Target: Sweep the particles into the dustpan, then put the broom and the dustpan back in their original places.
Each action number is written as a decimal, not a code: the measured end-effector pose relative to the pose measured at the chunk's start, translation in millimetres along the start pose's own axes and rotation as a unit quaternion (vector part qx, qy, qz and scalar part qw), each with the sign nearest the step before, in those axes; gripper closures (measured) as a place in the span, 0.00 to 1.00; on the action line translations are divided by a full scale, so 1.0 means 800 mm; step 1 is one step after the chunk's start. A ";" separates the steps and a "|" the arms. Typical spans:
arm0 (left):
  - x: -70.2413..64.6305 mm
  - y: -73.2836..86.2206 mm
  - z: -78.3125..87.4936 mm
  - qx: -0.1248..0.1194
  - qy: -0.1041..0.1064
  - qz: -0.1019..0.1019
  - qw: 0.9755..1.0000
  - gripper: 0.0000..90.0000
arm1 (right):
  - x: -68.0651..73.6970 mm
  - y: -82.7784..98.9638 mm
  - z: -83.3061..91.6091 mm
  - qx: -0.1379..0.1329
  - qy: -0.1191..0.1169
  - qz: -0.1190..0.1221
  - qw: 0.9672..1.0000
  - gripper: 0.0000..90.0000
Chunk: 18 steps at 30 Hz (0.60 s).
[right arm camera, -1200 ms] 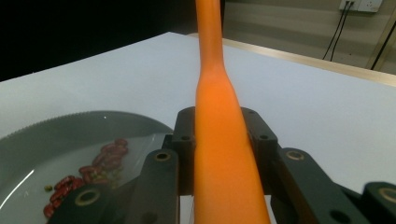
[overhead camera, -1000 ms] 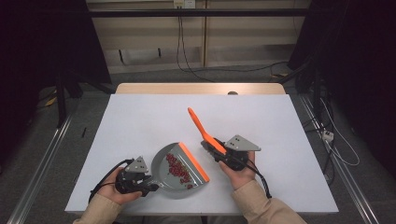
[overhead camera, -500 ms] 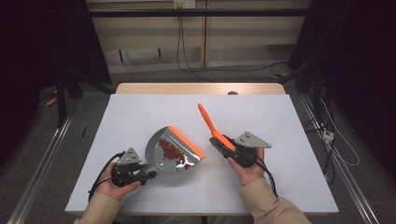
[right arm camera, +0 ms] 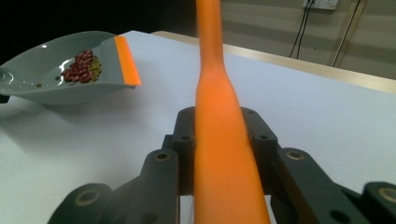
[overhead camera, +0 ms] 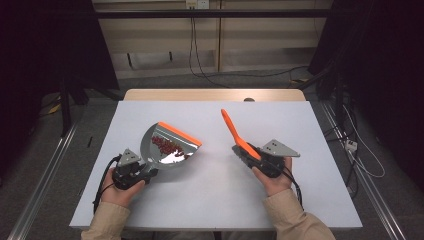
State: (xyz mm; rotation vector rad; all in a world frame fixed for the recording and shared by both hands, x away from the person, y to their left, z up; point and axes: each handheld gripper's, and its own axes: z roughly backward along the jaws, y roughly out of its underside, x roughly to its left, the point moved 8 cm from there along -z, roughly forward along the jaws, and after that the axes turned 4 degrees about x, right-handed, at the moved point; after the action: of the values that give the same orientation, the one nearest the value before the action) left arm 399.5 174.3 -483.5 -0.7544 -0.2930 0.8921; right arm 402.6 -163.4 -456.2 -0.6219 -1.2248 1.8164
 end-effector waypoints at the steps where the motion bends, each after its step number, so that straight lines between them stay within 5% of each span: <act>1: 0.002 -0.001 -0.001 -0.003 -0.004 0.005 1.000 0.70 | -0.001 0.000 0.001 0.000 0.001 -0.001 1.000 0.79; 18: 0.035 -0.001 -0.021 0.017 -0.061 0.069 0.996 0.70 | -0.025 0.014 -0.001 0.015 0.021 -0.018 1.000 0.79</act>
State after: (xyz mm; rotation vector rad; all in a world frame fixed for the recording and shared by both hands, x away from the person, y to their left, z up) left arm 425.6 187.9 -496.6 -0.6955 -0.3342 1.0739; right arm 409.7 -181.9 -467.7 -0.6150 -1.1709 1.7808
